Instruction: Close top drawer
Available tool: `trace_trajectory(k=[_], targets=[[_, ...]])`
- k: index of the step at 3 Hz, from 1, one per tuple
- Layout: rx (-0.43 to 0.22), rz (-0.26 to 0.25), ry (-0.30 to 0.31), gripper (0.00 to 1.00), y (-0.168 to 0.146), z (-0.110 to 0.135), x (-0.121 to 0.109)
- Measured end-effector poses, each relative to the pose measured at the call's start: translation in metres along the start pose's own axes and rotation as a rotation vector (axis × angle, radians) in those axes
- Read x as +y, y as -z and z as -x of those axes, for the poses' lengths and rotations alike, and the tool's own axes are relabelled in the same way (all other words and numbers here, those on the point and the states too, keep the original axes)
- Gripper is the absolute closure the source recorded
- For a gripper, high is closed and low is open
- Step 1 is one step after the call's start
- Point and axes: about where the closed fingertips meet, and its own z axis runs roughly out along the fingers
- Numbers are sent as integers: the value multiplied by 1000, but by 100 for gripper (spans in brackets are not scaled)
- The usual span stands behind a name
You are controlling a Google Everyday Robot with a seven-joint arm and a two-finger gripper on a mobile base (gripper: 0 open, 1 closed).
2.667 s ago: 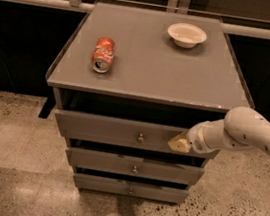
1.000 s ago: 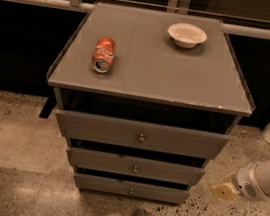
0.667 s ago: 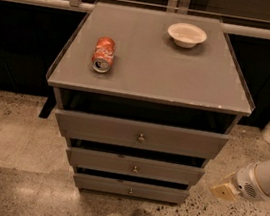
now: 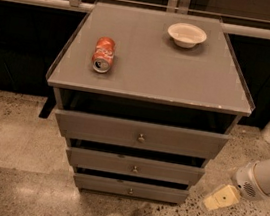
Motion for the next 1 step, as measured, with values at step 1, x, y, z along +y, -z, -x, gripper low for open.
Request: trace_trajectory(k=[1], targets=[[0,0,0,0,0,0,0]])
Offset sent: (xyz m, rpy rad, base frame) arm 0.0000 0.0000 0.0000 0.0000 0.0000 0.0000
